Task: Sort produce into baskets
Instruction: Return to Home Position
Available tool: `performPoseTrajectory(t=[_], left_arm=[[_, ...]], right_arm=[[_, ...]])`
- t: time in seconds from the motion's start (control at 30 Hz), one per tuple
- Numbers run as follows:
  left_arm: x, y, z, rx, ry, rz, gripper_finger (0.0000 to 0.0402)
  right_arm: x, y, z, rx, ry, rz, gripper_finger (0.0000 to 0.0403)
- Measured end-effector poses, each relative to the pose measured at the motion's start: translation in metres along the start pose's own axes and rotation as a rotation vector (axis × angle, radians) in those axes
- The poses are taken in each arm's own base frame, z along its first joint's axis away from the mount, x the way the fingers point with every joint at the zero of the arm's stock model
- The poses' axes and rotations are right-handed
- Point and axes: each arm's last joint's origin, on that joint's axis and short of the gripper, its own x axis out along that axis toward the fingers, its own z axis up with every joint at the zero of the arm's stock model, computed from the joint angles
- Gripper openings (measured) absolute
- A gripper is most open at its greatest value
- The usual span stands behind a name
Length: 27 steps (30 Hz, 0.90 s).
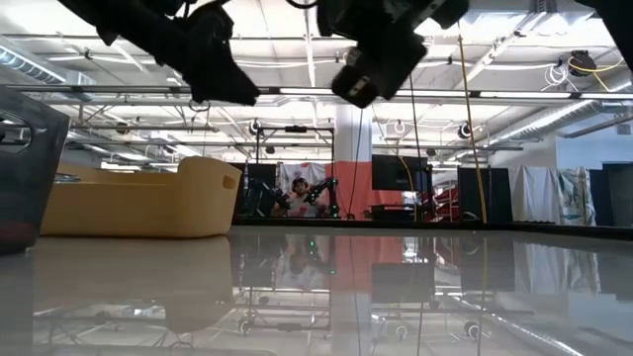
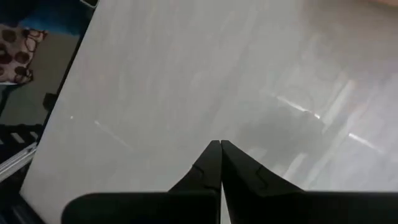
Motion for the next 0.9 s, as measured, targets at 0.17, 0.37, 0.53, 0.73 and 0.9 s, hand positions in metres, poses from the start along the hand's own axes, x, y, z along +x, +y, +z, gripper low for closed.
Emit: performPoseTrajectory(t=[0.17,0.37,0.53,0.73,0.9], left_arm=[[-0.003,-0.016,0.006,0.023,-0.054,-0.075,0.0173],[-0.012,-0.034,0.022,-0.031,-0.094,-0.177,0.0173],[-0.028,-0.036,0.018,-0.100,0.012,-0.282,0.0173],[-0.062,-0.028,0.007,-0.111,0.081,-0.280,0.0172],[-0.102,-0.016,-0.003,-0.096,-0.073,-0.199,0.0152]], right_arm=[[-0.009,0.007,-0.026,0.031,-0.004,-0.008,0.0000],[-0.008,0.013,-0.074,0.137,-0.098,-0.091,0.0000],[0.000,0.024,-0.108,0.343,-0.209,-0.270,0.0000],[0.008,0.049,-0.139,0.439,-0.327,-0.401,0.0000],[0.016,0.064,-0.164,0.475,-0.431,-0.428,0.0000]])
